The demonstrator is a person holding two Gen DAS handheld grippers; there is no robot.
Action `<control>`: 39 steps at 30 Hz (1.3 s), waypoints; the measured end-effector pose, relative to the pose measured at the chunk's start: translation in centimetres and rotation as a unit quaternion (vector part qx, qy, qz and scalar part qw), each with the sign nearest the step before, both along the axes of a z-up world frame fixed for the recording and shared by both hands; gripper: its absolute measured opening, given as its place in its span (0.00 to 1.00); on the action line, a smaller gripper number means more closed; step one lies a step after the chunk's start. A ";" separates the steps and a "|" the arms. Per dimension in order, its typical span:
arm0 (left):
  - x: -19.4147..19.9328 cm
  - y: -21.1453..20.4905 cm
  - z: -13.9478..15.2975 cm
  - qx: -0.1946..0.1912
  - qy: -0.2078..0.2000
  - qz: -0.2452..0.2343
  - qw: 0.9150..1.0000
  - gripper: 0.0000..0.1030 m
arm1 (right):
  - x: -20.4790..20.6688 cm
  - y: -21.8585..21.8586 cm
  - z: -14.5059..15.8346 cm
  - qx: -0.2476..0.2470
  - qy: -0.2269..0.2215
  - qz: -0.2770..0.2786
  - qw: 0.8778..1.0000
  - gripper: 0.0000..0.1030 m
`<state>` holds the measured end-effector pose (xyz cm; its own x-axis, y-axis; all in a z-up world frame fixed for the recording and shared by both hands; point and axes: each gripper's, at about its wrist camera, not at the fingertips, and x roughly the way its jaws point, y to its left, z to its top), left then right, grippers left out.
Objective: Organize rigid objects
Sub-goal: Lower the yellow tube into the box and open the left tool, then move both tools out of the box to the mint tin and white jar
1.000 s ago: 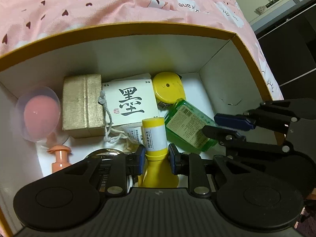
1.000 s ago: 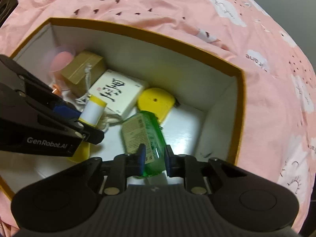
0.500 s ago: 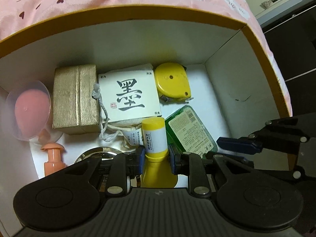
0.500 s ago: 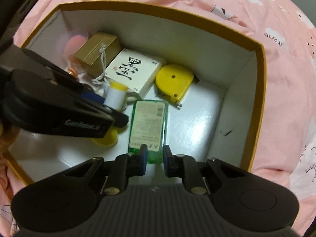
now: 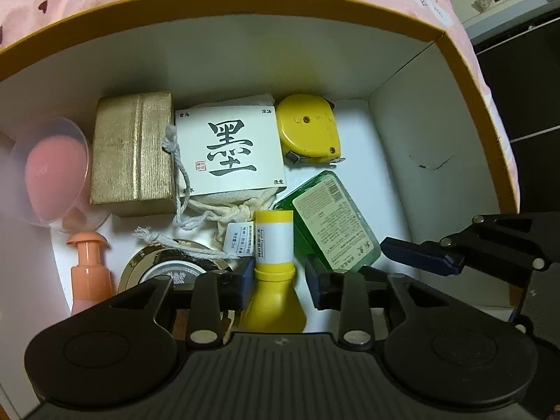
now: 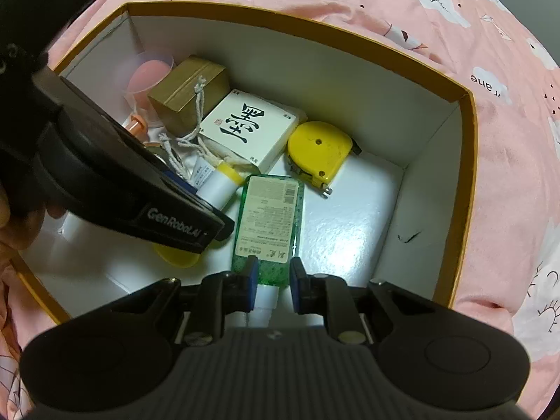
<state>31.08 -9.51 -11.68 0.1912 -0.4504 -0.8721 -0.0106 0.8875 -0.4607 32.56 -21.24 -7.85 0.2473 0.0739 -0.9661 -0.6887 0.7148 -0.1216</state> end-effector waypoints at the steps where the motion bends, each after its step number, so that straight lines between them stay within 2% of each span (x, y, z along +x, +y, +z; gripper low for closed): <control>1: -0.2 0.2 0.2 -0.001 -0.002 -0.001 1.000 0.41 | 0.0 0.0 0.1 0.001 0.000 0.000 1.000 0.19; 3: -0.5 0.3 0.7 -0.001 -0.009 -0.003 1.000 0.46 | -0.1 0.0 0.3 0.002 -0.002 0.000 1.000 0.26; 5: -0.8 0.3 1.1 -0.001 -0.015 -0.005 1.000 0.50 | -0.2 0.1 0.6 0.002 -0.005 0.002 1.000 0.27; 7: -1.3 0.5 1.8 -0.001 -0.026 -0.004 1.000 0.51 | -0.6 0.2 0.9 0.004 -0.009 0.004 1.000 0.31; 11: -2.2 1.3 3.7 0.002 -0.050 -0.003 0.999 0.50 | -1.2 0.4 1.5 0.007 -0.018 0.006 1.000 0.32; 13: -2.8 1.9 4.6 0.003 -0.062 0.003 0.998 0.50 | -1.6 0.4 1.9 0.014 -0.021 0.006 1.000 0.38; 16: -4.0 2.8 5.9 0.011 -0.084 0.002 0.996 0.50 | -2.4 0.6 2.8 0.039 -0.022 0.004 0.999 0.49; 21: -6.2 4.0 8.4 0.024 -0.122 -0.005 0.992 0.50 | -4.3 1.4 4.5 0.092 -0.033 -0.001 0.995 0.50; 26: -9.5 5.8 10.8 0.046 -0.167 -0.017 0.985 0.50 | -7.1 2.7 6.6 0.181 -0.036 -0.005 0.983 0.54; 29: -11.6 7.7 12.0 0.063 -0.192 -0.004 0.979 0.50 | -9.2 3.6 7.7 0.224 -0.052 0.003 0.973 0.56; 30: -12.6 8.6 12.4 0.070 -0.203 0.008 0.977 0.50 | -9.7 3.8 7.9 0.241 -0.053 0.006 0.969 0.60; 36: -17.2 12.8 13.2 0.121 -0.221 0.039 0.967 0.50 | -13.4 6.1 7.9 0.330 -0.027 0.032 0.943 0.62; 39: -19.1 14.9 12.9 0.145 -0.216 0.060 0.964 0.51 | -14.7 8.0 7.2 0.349 -0.012 0.047 0.936 0.62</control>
<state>11.96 5.36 1.20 0.6005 -0.1519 -0.7851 0.0156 0.9838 -0.1784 17.82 -13.25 -0.60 0.2299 0.7073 -0.6685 -0.7554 0.5628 0.3356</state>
